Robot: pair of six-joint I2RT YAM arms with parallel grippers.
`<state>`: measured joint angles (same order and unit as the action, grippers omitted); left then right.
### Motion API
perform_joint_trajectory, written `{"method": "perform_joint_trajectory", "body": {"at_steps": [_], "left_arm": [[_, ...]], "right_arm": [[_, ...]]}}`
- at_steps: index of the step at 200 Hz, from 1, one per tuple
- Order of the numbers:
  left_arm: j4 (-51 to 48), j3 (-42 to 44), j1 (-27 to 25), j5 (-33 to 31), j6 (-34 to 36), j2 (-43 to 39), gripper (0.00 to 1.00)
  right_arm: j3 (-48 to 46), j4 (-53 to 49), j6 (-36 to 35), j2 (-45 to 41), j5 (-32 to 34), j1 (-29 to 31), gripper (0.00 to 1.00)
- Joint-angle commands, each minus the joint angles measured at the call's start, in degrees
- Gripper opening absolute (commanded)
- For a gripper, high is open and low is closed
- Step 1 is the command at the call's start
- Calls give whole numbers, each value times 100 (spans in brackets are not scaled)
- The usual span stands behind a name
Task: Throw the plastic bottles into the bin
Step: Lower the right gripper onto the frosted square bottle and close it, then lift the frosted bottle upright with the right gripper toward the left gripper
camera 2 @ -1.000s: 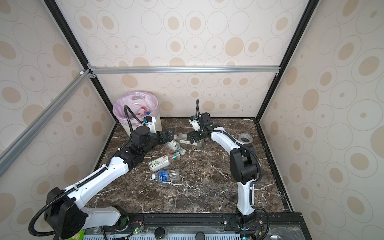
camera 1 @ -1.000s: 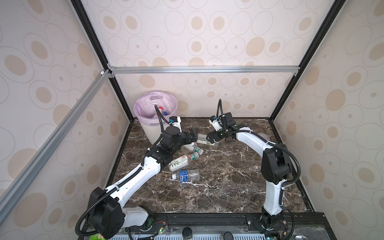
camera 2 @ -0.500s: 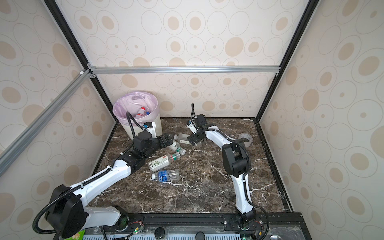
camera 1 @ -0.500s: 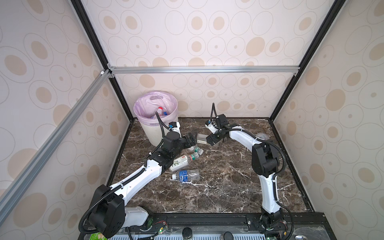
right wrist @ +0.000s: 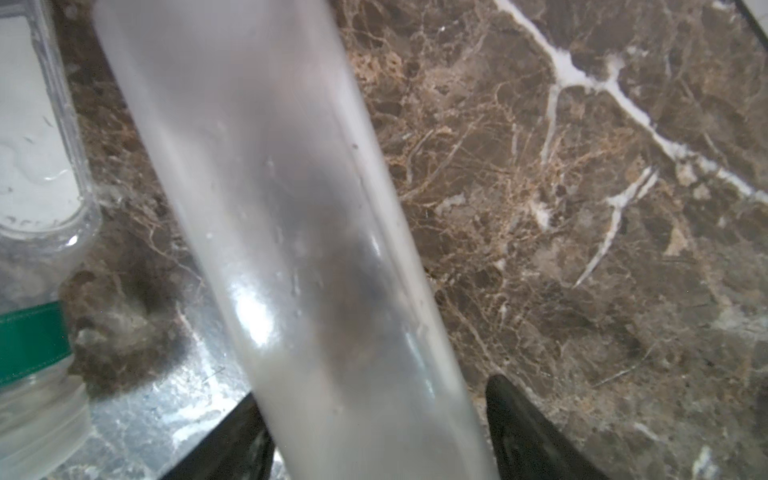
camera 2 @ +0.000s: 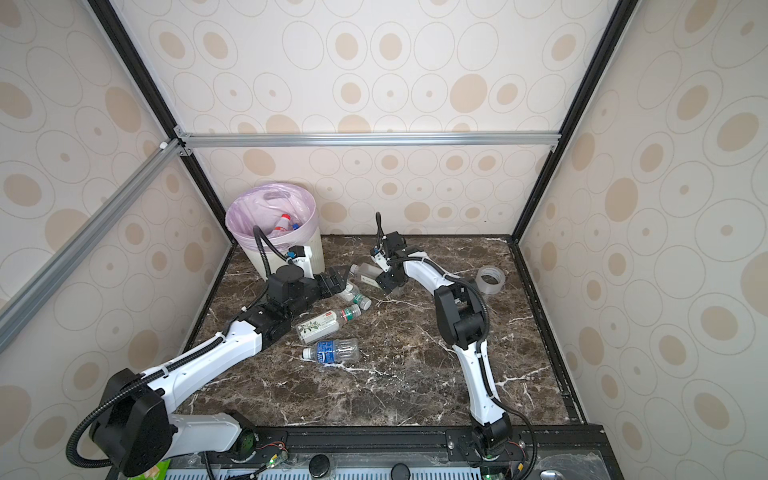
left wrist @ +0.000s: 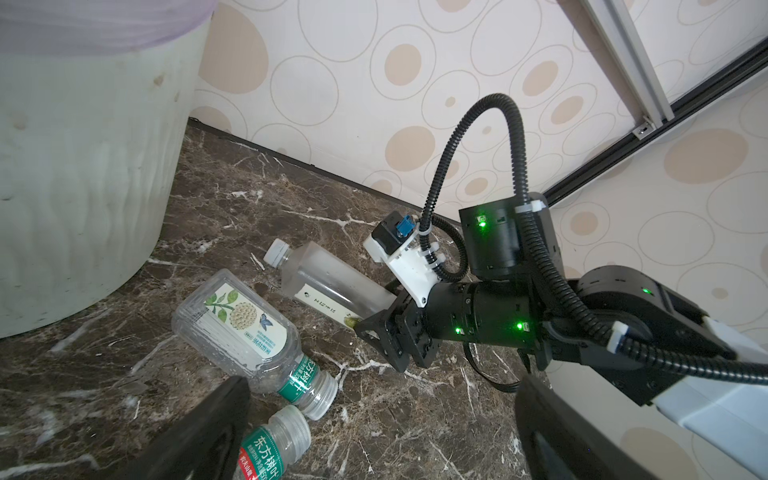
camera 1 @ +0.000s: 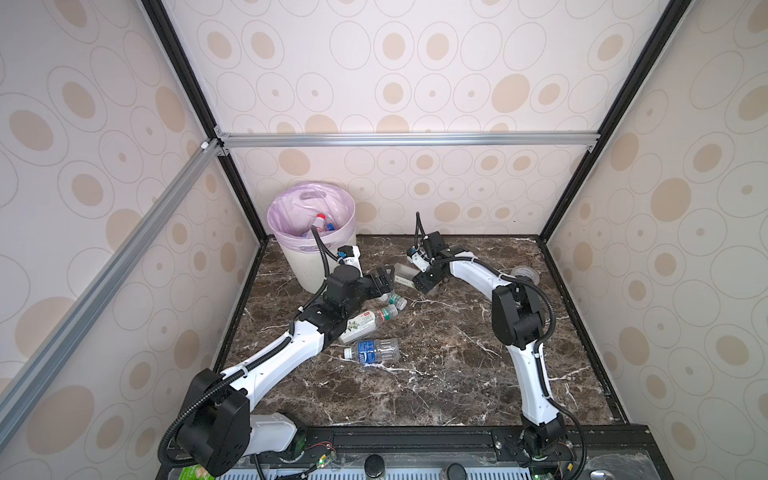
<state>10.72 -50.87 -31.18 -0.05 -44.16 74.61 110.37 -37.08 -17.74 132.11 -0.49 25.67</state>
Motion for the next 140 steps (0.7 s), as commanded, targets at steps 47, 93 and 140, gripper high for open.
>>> {"method": "perform_joint_trajectory", "body": {"at_steps": [47,93,140], "left_arm": [[194,-58,-13,169,-209,-87,99],[90,-230,-37,289,-264,25,99],[635,-203,-36,701,-765,263,99]], "right_arm": [[-968,95,632,-688,83,-123,63],[-1380,69,1223,-1286,81,-141,52],[-1948,133,1742,-2198,-221,-140,49]]}}
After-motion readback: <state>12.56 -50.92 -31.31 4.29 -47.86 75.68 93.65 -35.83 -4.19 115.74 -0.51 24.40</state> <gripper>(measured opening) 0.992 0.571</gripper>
